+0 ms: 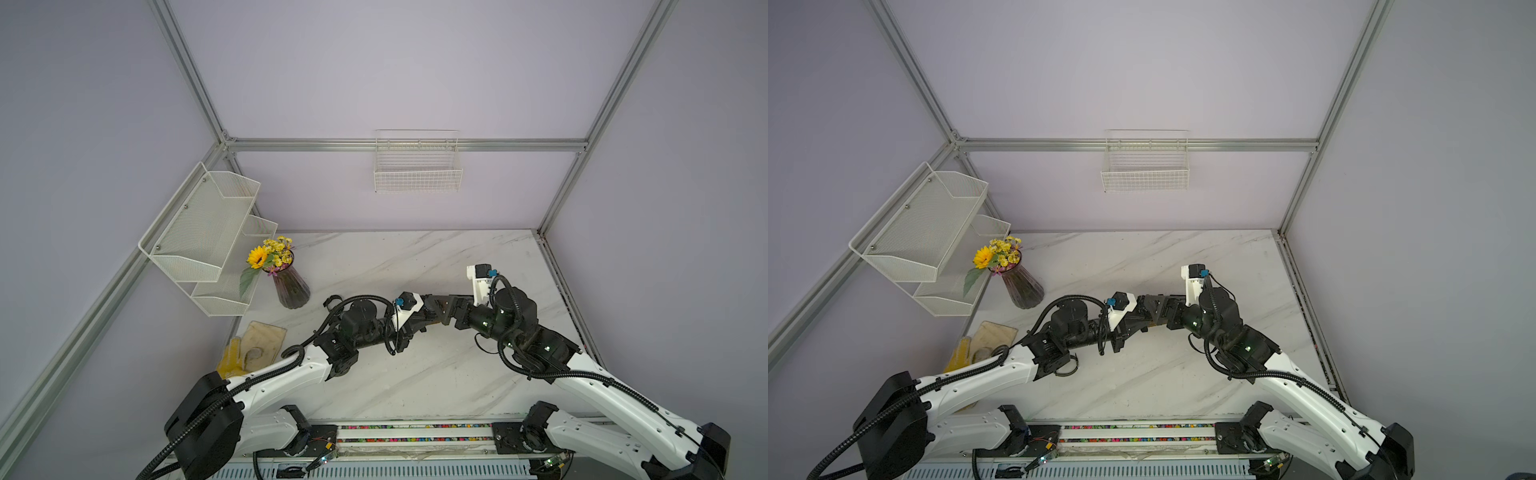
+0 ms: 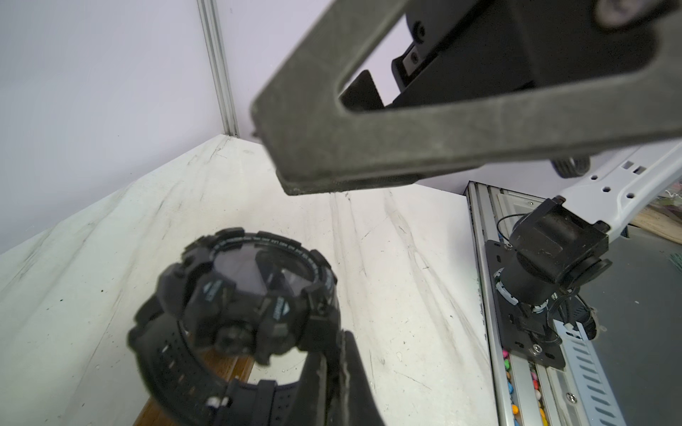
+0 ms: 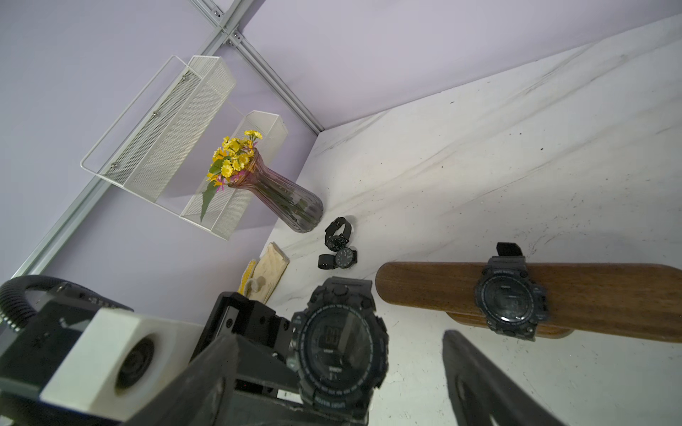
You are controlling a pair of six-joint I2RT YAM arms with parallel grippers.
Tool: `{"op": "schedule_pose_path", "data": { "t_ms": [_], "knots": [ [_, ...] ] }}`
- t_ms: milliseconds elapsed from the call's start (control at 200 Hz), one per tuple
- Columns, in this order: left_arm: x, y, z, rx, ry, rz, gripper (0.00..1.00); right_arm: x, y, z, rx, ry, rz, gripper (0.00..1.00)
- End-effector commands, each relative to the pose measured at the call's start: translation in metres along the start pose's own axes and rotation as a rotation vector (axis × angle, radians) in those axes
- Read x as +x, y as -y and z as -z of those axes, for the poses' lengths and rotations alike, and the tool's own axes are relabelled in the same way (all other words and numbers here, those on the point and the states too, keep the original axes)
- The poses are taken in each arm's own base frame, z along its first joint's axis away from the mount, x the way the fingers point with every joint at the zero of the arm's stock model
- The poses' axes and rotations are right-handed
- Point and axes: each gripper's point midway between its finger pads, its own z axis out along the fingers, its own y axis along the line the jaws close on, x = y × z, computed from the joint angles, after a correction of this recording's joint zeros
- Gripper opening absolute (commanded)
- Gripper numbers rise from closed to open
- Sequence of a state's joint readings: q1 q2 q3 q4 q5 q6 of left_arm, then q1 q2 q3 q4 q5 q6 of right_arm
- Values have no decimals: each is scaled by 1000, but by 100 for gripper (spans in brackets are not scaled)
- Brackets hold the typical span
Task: Place watch on stand
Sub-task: Pick up the watch at the center of the board.
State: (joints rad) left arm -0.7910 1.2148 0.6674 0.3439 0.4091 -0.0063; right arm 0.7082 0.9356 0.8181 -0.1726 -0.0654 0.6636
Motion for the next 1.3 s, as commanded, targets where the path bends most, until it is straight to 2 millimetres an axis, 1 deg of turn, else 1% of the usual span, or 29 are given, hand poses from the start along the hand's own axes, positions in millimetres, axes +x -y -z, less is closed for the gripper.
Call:
{"op": "schedule_pose_path", "data": {
  "t_ms": [0,170,355,575,865,1020,1180,1270,1295],
  "knots": [
    [-31,10,1,40,91,-103,0,-1,-9,-1,-14,-2,-39,89],
    [-34,15,0,56,97,-118,0,6,-7,-6,-6,-36,-33,89],
    [-29,13,-3,45,82,-120,0,14,-2,-9,32,-75,-15,82],
    [-25,14,-7,47,71,-126,0,20,-7,-16,30,-108,8,78],
    [-26,10,-5,20,70,-132,0,30,-2,-23,78,-147,48,74],
    [-26,9,-5,12,71,-134,0,32,-4,-24,82,-153,67,67],
    [-25,8,-5,6,68,-130,0,29,-7,-23,84,-144,93,55],
    [-24,7,-4,3,67,-126,0,28,-8,-23,86,-138,103,53],
    [-24,7,-4,3,68,-125,2,28,-8,-23,87,-136,106,53]
  ]
}}
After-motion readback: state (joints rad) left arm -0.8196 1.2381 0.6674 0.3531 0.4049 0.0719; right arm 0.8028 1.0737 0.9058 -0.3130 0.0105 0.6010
